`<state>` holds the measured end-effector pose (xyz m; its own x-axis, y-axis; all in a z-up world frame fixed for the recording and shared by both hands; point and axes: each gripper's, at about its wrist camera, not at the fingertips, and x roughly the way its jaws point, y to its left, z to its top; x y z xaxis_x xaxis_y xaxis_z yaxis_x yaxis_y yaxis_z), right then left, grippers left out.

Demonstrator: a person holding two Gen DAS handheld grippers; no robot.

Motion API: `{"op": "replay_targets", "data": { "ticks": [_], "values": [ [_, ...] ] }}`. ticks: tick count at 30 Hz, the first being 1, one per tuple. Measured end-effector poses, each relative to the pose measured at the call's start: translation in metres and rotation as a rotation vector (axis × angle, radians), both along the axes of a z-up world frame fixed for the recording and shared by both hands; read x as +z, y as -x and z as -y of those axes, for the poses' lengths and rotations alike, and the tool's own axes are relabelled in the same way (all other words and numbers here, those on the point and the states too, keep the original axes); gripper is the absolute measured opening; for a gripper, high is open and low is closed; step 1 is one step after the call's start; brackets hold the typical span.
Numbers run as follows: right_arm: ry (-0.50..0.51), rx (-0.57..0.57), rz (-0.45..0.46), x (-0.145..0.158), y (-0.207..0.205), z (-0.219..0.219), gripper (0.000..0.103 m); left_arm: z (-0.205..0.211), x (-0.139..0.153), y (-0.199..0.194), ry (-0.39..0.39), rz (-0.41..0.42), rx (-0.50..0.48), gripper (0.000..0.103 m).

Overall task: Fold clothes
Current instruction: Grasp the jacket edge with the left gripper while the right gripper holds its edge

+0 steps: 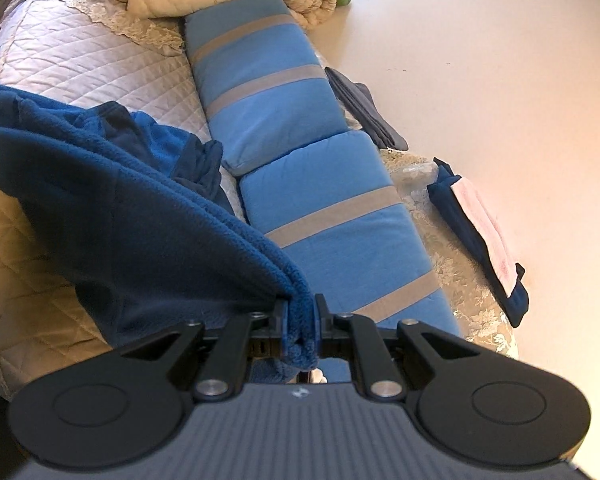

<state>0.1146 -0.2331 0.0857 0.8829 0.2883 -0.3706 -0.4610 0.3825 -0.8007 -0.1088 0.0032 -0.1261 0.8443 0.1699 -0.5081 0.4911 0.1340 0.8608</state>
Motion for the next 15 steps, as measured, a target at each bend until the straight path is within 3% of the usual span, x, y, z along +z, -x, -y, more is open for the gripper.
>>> {"op": "replay_targets", "data": {
  "ticks": [2, 6, 9, 11, 12, 15],
  "values": [
    [-0.001, -0.001, 0.001, -0.001, -0.001, -0.001, 0.011, 0.003, -0.005, -0.003, -0.003, -0.047, -0.001, 0.061],
    [0.003, -0.002, 0.001, -0.001, 0.002, 0.002, 0.012, -0.001, -0.015, -0.038, 0.002, -0.063, 0.079, 0.056],
    [0.006, -0.006, 0.000, -0.001, 0.008, 0.008, 0.012, -0.015, -0.018, -0.064, -0.040, -0.070, 0.146, 0.053],
    [0.008, -0.010, -0.008, -0.003, 0.015, 0.014, 0.012, -0.027, -0.015, -0.073, -0.078, -0.043, 0.174, 0.014],
    [0.009, -0.011, -0.011, -0.005, 0.019, 0.018, 0.011, -0.032, -0.009, -0.076, -0.084, -0.017, 0.190, 0.008],
    [0.013, -0.015, -0.014, -0.014, 0.034, 0.030, 0.011, -0.049, 0.026, -0.081, -0.011, 0.045, 0.223, 0.006]
  ]
}}
